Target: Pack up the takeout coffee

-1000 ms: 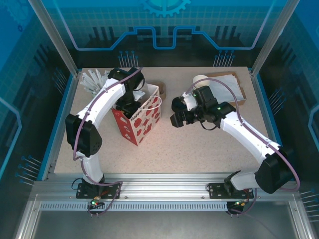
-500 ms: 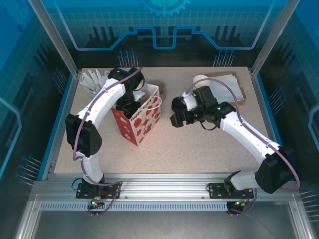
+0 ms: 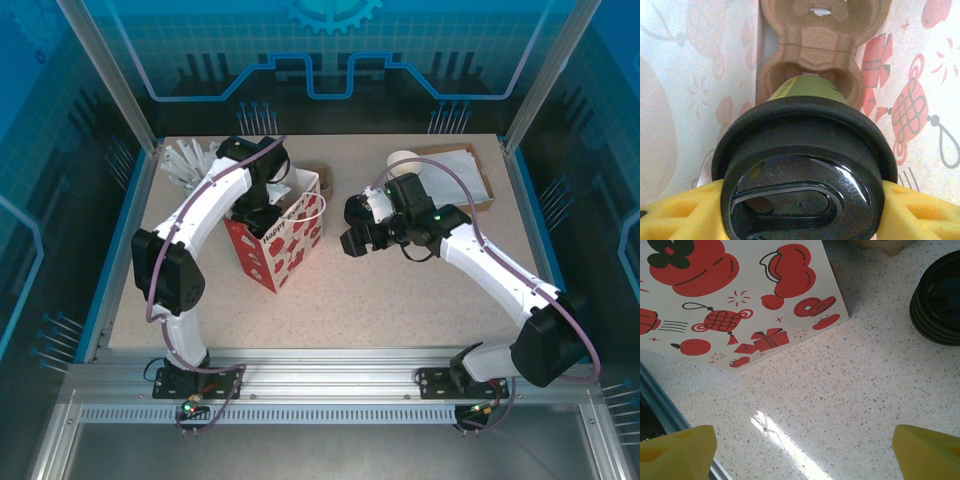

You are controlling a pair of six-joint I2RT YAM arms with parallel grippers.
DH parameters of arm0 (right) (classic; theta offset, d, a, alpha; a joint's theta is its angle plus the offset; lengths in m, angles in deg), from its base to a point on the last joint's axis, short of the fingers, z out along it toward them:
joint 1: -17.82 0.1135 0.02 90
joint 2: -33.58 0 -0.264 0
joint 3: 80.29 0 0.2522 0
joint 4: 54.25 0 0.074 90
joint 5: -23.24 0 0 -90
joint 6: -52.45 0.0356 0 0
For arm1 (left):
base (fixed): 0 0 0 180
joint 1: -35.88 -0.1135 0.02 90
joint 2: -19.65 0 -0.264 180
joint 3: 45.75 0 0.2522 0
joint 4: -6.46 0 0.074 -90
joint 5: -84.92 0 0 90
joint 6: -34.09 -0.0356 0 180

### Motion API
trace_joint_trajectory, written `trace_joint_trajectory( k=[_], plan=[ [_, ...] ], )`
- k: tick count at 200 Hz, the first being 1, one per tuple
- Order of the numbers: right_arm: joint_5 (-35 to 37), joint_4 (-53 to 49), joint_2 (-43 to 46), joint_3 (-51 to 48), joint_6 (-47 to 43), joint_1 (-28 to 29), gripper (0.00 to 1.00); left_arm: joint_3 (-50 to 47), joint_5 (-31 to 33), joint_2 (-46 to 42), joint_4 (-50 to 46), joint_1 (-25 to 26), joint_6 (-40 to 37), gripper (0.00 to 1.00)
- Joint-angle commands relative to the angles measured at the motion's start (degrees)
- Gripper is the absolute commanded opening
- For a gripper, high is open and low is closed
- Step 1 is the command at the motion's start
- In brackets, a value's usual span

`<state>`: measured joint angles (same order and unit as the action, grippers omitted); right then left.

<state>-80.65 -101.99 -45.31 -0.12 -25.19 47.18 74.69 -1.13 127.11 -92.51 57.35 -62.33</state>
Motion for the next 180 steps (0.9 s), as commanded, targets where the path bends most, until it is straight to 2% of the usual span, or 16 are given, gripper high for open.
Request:
trace_joint_trajectory(
  k=[1, 180],
  plan=[
    [-0.4, 0.2, -0.4, 0.1, -0.7, 0.9, 0.92, 1.3, -1.8, -0.5, -2.0, -0.3, -1.2, 0.39],
    [-0.2, 0.1, -0.4, 0.0, -0.9, 1.1, 0.92, -0.3, -1.8, 2.4, 1.3, -0.4, -1.0, 0.39]
  ],
)
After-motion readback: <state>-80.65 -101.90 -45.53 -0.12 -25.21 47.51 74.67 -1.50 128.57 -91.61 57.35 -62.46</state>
